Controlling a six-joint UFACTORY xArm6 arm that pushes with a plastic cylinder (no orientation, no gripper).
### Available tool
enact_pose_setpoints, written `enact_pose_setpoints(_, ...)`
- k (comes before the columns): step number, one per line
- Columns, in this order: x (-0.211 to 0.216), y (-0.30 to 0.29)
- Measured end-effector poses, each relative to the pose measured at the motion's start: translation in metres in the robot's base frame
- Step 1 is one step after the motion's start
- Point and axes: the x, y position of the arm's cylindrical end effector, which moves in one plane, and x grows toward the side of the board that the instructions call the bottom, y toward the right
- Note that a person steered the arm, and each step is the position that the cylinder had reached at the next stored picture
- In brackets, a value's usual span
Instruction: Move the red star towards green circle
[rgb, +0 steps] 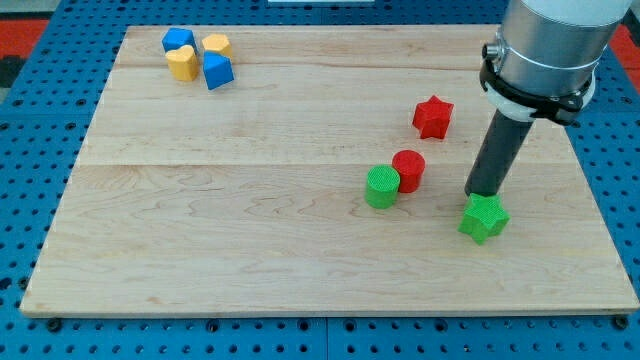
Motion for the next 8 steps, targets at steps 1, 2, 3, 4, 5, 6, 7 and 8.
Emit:
enact_pose_setpoints(1, -0.057, 0.007)
enact_pose_setpoints(2, -0.110, 0.003)
enact_pose_setpoints(3, -0.110, -0.051)
enact_pose_setpoints(4, -0.127, -0.056)
enact_pose_setpoints(5, -0.155, -0.073)
enact_pose_setpoints(6, -0.131, -0.125)
enact_pose_setpoints(7, -0.100, -0.152)
enact_pose_setpoints(8, -0.133, -0.172)
